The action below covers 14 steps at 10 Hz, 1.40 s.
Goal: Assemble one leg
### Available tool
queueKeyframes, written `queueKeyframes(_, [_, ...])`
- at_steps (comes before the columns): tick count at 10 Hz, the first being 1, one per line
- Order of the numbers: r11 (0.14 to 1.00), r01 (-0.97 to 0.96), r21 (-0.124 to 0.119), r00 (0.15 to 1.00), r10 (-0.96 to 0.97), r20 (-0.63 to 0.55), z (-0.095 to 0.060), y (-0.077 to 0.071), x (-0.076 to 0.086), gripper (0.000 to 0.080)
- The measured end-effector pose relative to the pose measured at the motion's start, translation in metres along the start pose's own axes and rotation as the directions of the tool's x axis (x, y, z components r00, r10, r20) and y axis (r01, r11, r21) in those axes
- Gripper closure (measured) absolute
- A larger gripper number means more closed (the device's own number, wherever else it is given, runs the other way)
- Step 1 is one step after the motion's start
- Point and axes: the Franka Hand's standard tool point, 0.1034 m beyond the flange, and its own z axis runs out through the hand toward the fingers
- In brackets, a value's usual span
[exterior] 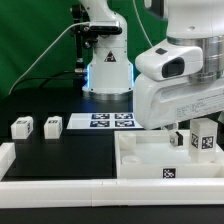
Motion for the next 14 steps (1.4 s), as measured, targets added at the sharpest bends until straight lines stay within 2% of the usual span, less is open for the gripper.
queueKeyframes(1, [1.000,0.000,0.000,1.000,0.000,0.000,0.0000,0.0000,0.0000,0.0245])
queueKeyframes(2, [1.000,0.000,0.000,1.000,0.000,0.000,0.0000,0.0001,0.0000,0.0245])
queueKeyframes(3, [1.000,0.000,0.000,1.000,0.000,0.000,0.0000,0.0001,0.0000,0.0447])
queueKeyframes(4, [1.000,0.000,0.000,1.000,0.000,0.000,0.0000,0.0001,0.0000,0.0509])
queueKeyframes(7, [1.000,-0.001,0.000,1.000,0.001,0.000,0.0000,0.0001,0.0000,0.0509])
queueKeyframes(9, [0.997,-0.079,0.003,0.997,0.079,0.000,0.0000,-0.0006,0.0001,0.0509])
queueKeyframes(11, [0.969,-0.247,0.006,0.969,0.247,0.000,0.0002,-0.0020,0.0003,0.0508])
queueKeyframes(14, [0.835,-0.549,0.020,0.836,0.549,0.005,0.0005,-0.0057,0.0010,0.0508])
